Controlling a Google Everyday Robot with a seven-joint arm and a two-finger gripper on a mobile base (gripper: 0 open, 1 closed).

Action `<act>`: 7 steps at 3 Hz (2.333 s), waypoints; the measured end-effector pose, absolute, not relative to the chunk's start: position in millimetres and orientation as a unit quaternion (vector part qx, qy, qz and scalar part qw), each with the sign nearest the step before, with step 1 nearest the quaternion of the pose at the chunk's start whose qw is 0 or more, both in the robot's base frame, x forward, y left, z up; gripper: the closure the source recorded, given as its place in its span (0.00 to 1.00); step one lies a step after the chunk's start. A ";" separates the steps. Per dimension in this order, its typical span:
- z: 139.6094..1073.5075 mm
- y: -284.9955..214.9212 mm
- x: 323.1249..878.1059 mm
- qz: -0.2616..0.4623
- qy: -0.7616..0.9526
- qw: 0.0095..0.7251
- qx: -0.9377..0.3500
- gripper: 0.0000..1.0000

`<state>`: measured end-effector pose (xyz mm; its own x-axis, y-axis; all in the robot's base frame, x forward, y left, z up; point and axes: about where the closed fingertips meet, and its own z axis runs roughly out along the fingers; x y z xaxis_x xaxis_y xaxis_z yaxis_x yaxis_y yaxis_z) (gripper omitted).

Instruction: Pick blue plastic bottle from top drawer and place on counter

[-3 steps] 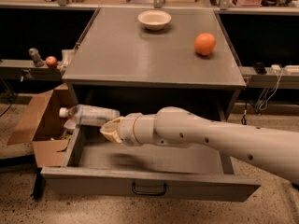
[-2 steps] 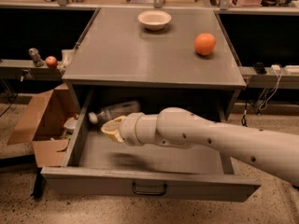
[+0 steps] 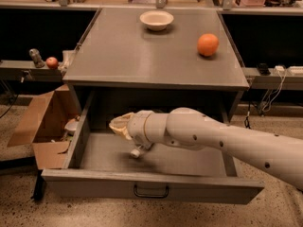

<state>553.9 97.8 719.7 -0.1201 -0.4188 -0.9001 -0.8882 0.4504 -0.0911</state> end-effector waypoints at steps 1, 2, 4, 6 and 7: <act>716.1 86.7 561.2 0.233 0.712 0.477 -0.460 1.00; 705.3 74.0 571.8 0.231 0.719 0.472 -0.455 1.00; 698.1 44.2 599.0 0.229 0.732 0.463 -0.445 0.82; 697.3 27.1 610.1 0.223 0.736 0.447 -0.456 0.35; 697.0 26.0 607.0 0.211 0.738 0.437 -0.470 0.12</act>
Offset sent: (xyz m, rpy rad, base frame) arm 0.0320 -0.0430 -0.0281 -0.0310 0.0267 -0.0562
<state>607.0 26.0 697.0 -0.1775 -0.5081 -0.8428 -0.8774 0.4695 -0.0983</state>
